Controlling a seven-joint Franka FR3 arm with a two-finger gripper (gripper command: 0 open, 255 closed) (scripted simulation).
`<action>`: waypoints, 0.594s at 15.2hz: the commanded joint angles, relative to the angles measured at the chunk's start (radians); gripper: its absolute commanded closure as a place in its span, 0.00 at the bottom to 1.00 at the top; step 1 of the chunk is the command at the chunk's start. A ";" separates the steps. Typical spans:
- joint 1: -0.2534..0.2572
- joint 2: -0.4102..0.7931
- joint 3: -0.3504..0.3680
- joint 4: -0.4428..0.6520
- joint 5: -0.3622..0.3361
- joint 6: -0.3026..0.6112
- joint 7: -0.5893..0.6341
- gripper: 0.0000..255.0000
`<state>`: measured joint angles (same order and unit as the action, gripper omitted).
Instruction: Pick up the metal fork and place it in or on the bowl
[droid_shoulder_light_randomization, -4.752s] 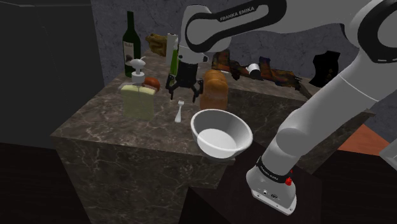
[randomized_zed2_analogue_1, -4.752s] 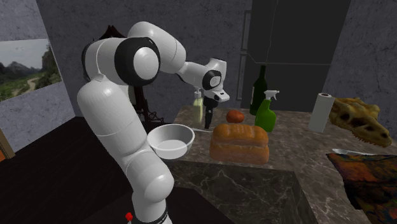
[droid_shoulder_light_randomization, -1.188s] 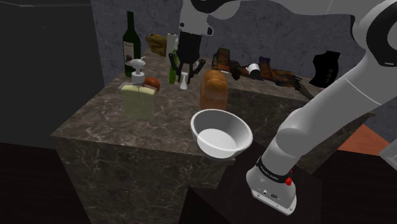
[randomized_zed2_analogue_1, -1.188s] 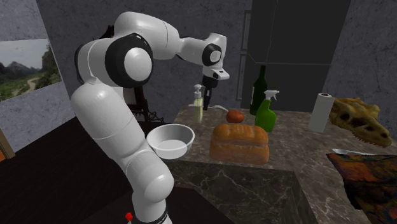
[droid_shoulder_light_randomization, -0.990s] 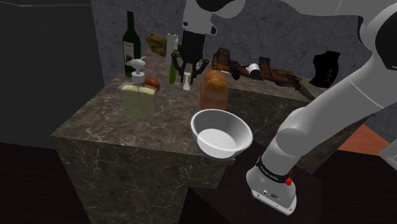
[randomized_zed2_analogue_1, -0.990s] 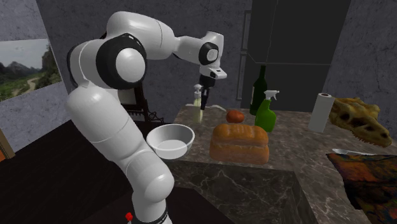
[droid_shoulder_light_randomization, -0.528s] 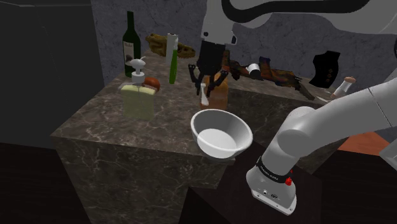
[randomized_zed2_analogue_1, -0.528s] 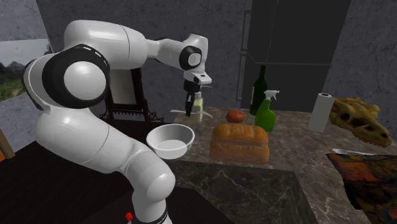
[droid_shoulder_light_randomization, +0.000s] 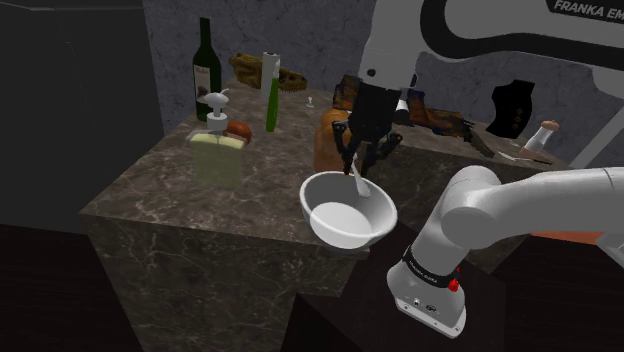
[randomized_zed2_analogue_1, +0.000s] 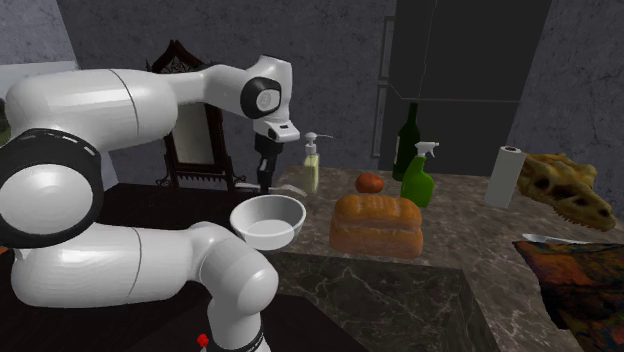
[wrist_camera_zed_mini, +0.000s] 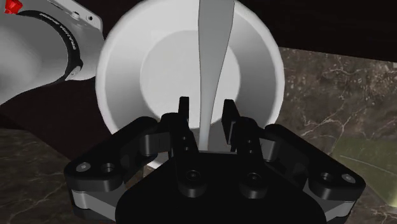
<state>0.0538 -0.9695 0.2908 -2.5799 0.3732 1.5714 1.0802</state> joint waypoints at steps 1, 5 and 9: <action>0.015 -0.043 0.009 -0.034 0.015 -0.008 0.012 1.00; 0.021 -0.052 0.024 -0.090 0.030 0.039 0.004 1.00; 0.028 -0.057 0.040 -0.144 0.046 0.087 -0.004 1.00</action>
<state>0.0807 -1.0278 0.3257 -2.7115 0.4151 1.6441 1.0790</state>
